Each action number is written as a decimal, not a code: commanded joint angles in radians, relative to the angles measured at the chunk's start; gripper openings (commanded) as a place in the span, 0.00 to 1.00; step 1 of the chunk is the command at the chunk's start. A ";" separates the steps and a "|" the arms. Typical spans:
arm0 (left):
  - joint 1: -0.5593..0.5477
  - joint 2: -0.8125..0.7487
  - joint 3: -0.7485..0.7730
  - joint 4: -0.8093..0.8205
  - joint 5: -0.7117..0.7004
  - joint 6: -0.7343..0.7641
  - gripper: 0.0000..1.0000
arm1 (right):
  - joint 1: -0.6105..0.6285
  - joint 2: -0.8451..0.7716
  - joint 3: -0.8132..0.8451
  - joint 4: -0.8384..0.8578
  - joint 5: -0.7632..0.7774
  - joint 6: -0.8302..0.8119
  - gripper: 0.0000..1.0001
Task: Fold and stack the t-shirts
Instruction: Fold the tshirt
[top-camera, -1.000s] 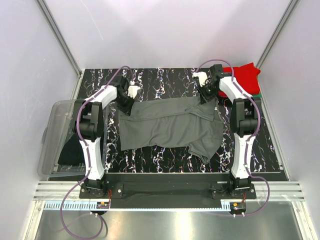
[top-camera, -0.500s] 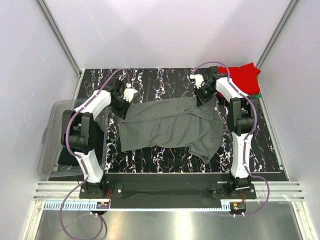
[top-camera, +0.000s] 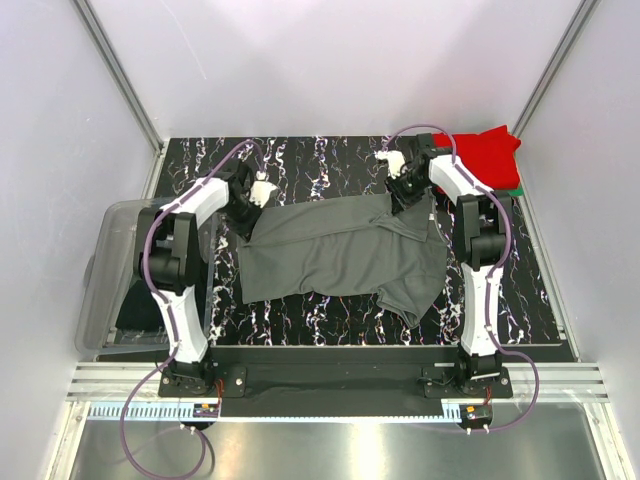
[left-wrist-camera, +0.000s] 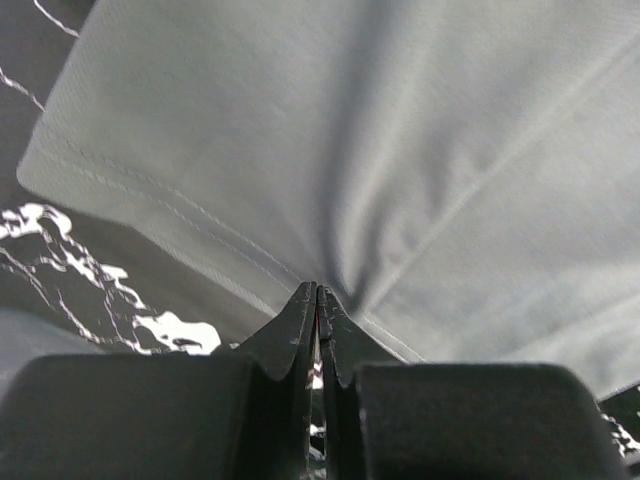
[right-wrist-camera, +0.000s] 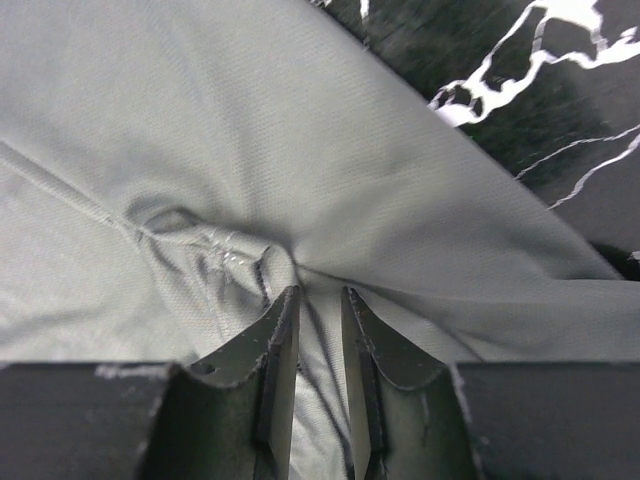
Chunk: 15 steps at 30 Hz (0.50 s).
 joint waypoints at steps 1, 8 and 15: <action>0.006 0.023 0.060 0.013 -0.022 0.008 0.06 | 0.028 -0.015 0.013 -0.038 -0.021 -0.001 0.29; 0.008 0.065 0.113 0.016 -0.013 -0.011 0.06 | 0.071 -0.088 -0.056 -0.057 -0.040 0.013 0.29; 0.009 0.068 0.130 0.031 -0.003 -0.008 0.05 | 0.141 -0.235 -0.127 -0.130 -0.043 0.041 0.28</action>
